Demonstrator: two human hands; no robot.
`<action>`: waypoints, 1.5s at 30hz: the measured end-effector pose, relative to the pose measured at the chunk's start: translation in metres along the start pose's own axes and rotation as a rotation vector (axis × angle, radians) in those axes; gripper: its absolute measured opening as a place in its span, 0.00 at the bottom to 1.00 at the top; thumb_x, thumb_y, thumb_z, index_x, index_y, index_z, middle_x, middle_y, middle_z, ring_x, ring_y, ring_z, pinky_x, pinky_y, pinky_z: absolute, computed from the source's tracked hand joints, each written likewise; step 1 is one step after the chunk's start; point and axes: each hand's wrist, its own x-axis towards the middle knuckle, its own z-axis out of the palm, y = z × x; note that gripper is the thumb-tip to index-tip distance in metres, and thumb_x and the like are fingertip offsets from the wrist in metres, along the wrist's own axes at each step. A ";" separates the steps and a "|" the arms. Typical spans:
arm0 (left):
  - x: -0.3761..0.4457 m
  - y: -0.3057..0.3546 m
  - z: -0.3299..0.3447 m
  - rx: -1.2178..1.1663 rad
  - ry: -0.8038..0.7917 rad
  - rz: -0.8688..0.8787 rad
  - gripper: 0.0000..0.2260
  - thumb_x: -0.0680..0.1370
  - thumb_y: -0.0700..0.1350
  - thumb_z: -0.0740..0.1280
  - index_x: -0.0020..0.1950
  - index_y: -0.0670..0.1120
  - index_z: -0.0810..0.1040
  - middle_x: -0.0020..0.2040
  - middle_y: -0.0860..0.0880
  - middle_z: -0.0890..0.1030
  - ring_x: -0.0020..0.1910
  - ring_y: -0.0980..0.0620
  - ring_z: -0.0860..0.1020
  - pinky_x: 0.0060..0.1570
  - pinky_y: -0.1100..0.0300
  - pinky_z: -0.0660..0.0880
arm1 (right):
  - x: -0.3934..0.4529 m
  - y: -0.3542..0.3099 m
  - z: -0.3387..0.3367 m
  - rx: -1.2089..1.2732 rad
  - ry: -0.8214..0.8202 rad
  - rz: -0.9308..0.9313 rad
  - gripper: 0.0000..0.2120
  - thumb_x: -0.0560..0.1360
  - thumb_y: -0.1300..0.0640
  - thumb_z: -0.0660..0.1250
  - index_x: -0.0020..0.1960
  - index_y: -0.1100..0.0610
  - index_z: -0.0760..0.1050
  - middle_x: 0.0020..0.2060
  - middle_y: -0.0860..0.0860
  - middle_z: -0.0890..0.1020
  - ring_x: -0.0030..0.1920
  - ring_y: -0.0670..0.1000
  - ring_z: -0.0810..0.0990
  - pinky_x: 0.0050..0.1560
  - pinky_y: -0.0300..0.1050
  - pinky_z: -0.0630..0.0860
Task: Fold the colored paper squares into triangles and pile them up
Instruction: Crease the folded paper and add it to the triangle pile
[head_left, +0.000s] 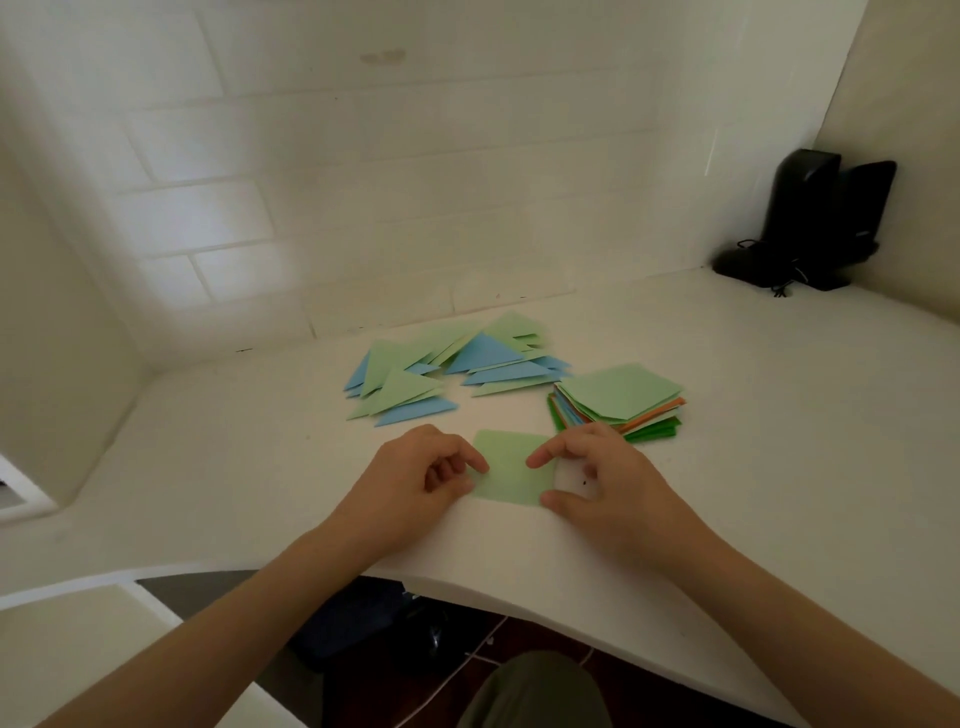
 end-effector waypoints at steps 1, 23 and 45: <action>-0.001 0.001 0.003 0.055 0.008 0.041 0.12 0.75 0.37 0.67 0.49 0.55 0.81 0.45 0.54 0.75 0.41 0.59 0.73 0.42 0.69 0.68 | -0.001 -0.001 -0.001 0.008 -0.006 -0.006 0.17 0.68 0.60 0.72 0.51 0.41 0.76 0.53 0.42 0.71 0.54 0.37 0.70 0.55 0.27 0.63; -0.012 -0.014 0.006 0.295 0.069 0.292 0.17 0.73 0.68 0.58 0.42 0.56 0.76 0.55 0.62 0.76 0.57 0.65 0.69 0.65 0.51 0.56 | 0.027 -0.008 -0.002 -0.577 -0.046 -0.378 0.13 0.74 0.43 0.60 0.55 0.42 0.79 0.58 0.42 0.73 0.57 0.48 0.70 0.49 0.46 0.61; 0.004 -0.018 0.014 0.301 0.263 -0.130 0.12 0.73 0.64 0.63 0.41 0.56 0.71 0.52 0.60 0.67 0.56 0.58 0.63 0.49 0.60 0.53 | 0.027 -0.014 0.036 -0.320 0.199 0.006 0.16 0.67 0.35 0.68 0.38 0.48 0.72 0.40 0.44 0.72 0.42 0.45 0.72 0.48 0.45 0.71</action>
